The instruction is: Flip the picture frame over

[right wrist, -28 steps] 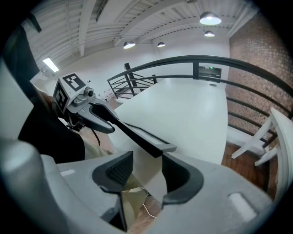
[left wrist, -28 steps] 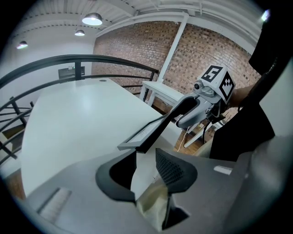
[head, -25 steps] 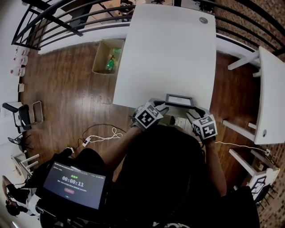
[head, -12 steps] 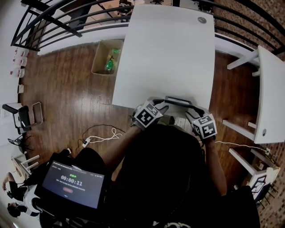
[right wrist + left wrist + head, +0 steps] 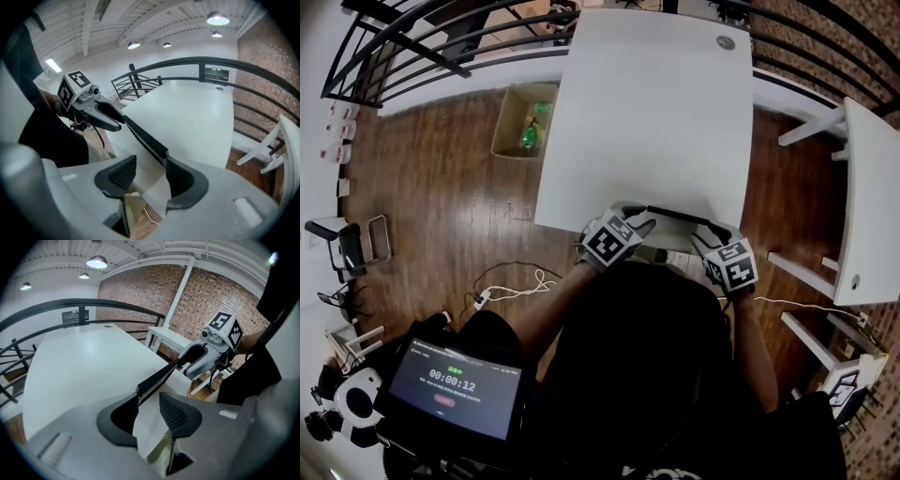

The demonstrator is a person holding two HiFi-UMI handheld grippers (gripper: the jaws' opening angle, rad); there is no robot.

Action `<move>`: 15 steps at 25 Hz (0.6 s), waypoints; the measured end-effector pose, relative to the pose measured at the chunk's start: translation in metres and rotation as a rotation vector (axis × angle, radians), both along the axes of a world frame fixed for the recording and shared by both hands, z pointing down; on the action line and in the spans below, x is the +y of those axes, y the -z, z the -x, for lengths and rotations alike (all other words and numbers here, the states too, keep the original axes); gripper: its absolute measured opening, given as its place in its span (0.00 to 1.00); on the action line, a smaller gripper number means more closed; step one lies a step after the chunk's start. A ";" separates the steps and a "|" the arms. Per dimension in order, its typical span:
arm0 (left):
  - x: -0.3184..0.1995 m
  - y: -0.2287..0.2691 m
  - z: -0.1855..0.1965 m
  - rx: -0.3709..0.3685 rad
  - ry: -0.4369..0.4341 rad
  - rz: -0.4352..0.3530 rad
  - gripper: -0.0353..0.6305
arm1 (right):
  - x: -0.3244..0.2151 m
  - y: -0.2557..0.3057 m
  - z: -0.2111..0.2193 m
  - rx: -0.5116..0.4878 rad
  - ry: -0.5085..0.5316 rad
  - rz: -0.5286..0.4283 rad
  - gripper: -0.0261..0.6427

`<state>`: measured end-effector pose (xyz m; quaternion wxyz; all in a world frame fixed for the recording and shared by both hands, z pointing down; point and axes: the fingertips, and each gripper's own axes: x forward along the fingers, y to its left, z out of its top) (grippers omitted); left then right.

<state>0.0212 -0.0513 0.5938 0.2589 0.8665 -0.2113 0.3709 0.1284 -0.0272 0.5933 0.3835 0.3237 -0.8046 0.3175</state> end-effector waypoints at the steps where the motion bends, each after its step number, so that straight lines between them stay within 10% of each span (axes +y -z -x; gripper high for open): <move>1: -0.002 0.000 0.000 0.000 0.001 0.001 0.28 | -0.002 0.000 0.000 0.001 0.001 0.000 0.31; 15: -0.041 -0.013 -0.001 0.004 -0.003 0.036 0.28 | -0.044 -0.018 -0.004 0.012 0.006 0.013 0.31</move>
